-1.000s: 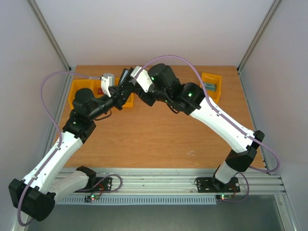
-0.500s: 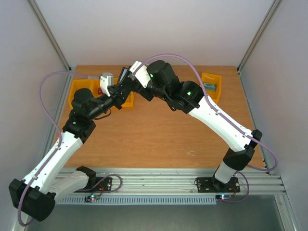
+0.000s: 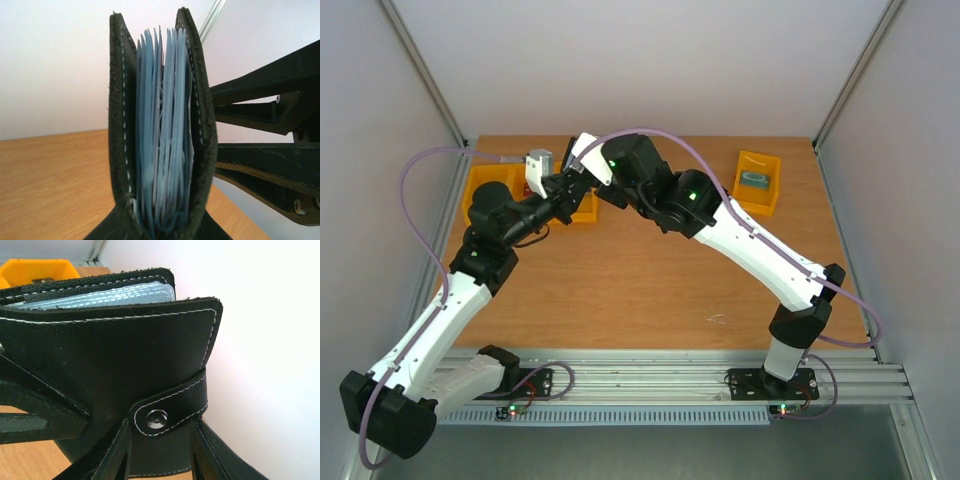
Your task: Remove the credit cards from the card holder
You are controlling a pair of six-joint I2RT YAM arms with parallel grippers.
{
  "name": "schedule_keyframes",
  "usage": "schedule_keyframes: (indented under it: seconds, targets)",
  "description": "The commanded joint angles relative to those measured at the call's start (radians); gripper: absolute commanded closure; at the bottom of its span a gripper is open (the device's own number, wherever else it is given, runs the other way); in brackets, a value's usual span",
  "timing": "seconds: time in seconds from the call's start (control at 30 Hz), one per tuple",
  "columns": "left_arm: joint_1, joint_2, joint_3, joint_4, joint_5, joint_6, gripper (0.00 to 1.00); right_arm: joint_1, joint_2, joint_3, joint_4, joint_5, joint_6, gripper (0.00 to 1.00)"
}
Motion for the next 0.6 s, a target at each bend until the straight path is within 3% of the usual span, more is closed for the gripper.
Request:
schedule_keyframes:
  seconds: [0.0,0.57]
  targets:
    - [-0.029,0.006,0.004,0.008,0.128,0.049,1.00,0.031,0.038,0.053,0.131,0.082,-0.088,0.69]
    - [-0.029,0.020,0.009,-0.028,0.122,0.073,1.00,0.037,0.046,0.061,0.152,0.082,-0.089,0.61]
